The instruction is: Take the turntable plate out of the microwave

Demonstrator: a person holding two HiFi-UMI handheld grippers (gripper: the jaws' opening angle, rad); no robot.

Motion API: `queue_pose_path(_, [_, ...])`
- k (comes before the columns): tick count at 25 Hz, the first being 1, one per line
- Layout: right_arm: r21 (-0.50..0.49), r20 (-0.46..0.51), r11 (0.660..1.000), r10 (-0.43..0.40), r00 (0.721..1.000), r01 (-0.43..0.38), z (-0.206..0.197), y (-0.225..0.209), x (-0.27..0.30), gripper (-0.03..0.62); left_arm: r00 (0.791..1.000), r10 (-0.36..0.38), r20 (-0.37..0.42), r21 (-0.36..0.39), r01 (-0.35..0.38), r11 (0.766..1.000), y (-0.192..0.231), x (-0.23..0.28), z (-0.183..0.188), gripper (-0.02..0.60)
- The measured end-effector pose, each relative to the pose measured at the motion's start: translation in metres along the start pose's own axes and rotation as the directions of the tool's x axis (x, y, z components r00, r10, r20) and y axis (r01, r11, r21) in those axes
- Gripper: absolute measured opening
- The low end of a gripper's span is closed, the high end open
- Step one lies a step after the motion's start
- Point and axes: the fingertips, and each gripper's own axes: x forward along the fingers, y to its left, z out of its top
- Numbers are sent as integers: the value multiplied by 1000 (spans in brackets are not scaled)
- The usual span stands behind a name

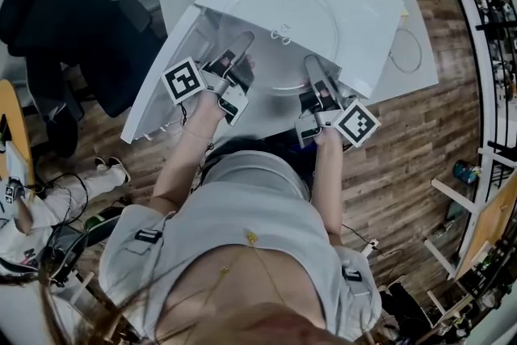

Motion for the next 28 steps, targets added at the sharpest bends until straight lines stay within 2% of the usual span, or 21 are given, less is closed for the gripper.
queue_pose_path(2, [-14, -13, 1000, 20, 1000, -20, -6, 3, -1, 166, 1000, 0, 4, -13, 0, 1000, 1, 2, 1, 46])
queue_pose_path(6, [24, -91, 995, 103, 990, -101, -36, 18, -4, 206, 1000, -4, 14, -38, 5, 999, 2, 4, 0, 44])
queue_pose_path(9, [91, -152, 986, 156, 976, -143, -64, 29, -2, 160, 1000, -1, 17, -45, 2, 999, 2, 5, 1, 44])
queue_pose_path(12, [95, -137, 986, 148, 979, -136, -67, 29, 2, 78, 1000, -13, 25, -33, 13, 999, 0, 6, 2, 44])
queue_pose_path(15, [153, -94, 977, 162, 982, -146, -61, 27, 1, 75, 1000, -21, 2, 90, 21, 996, -6, 6, -1, 58])
queue_pose_path(17, [161, -87, 976, 162, 983, -147, -58, 26, 0, 74, 999, -21, -32, 223, 28, 974, -13, 4, -4, 139])
queue_pose_path(19, [172, -83, 974, 164, 983, -148, -58, 26, -1, 74, 997, -20, -79, 356, 46, 933, -18, -1, -7, 208])
queue_pose_path(22, [181, -77, 972, 167, 983, -151, -57, 25, -1, 71, 993, 3, -118, 498, 57, 865, -21, -14, -10, 249])
queue_pose_path(25, [180, -81, 971, 172, 982, -155, -57, 25, -1, 71, 993, 11, -121, 574, 62, 816, -23, -33, -12, 279])
queue_pose_path(28, [168, -86, 973, 173, 981, -157, -57, 26, -1, 71, 989, -20, -146, 600, 105, 793, -29, -51, -18, 302])
